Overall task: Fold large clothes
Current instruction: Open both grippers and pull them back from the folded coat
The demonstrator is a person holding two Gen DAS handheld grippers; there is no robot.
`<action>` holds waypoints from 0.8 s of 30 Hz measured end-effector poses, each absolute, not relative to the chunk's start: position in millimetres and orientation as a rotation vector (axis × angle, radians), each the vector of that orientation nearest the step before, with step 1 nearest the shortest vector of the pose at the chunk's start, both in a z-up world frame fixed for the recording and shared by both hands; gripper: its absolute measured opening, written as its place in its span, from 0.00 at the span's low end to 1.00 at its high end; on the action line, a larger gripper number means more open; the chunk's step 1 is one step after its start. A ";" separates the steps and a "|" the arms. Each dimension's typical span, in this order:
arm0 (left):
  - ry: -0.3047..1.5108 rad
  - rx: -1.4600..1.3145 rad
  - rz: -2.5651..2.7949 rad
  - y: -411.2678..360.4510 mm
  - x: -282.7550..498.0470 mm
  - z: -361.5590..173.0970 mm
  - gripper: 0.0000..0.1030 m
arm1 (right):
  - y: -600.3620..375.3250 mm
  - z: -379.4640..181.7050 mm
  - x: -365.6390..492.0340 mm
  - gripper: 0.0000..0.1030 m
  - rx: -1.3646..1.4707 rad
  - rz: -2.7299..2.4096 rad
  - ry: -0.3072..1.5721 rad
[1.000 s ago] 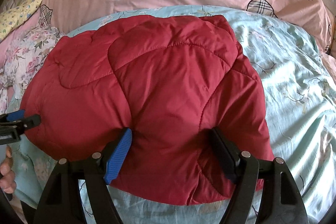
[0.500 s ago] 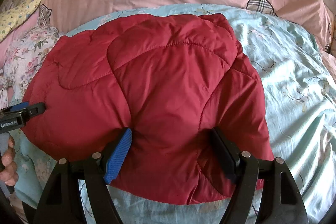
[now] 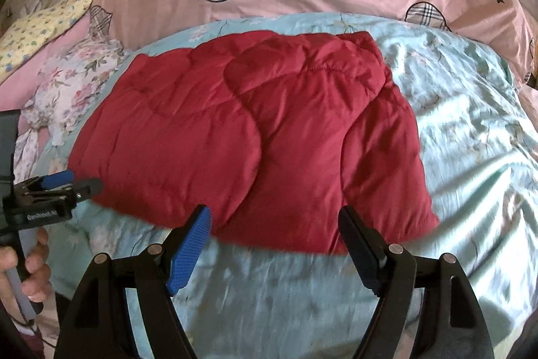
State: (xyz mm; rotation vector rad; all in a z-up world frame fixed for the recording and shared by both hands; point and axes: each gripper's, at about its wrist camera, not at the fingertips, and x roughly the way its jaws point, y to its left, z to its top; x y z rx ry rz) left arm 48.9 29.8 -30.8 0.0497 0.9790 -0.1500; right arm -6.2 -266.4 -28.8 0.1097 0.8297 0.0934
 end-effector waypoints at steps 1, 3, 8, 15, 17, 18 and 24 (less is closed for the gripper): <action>0.981 0.057 -0.146 30.2 45.0 -32.0 0.96 | -265.0 -30.6 -11.5 0.78 0.112 0.094 0.839; 0.987 0.084 -0.126 29.4 34.5 -35.1 0.96 | -262.5 -34.5 -20.8 0.82 0.121 0.097 0.853; 1.040 0.156 -0.085 27.1 14.9 -47.4 0.96 | -251.6 -46.3 -40.1 0.85 0.132 0.106 0.915; 1.011 0.175 -0.075 27.9 -4.9 -20.6 0.96 | -243.3 -26.6 -55.1 0.92 0.122 0.130 0.914; 0.993 0.167 -0.078 28.8 -7.4 -9.9 0.99 | -242.7 -16.4 -55.5 0.94 0.120 0.134 0.899; 0.984 0.166 -0.075 29.1 -7.5 -4.1 1.00 | -242.8 -11.4 -55.1 0.95 0.121 0.135 0.890; 0.968 0.187 -0.052 29.1 4.5 0.8 1.00 | -242.0 -1.1 -39.8 0.96 0.107 0.135 0.885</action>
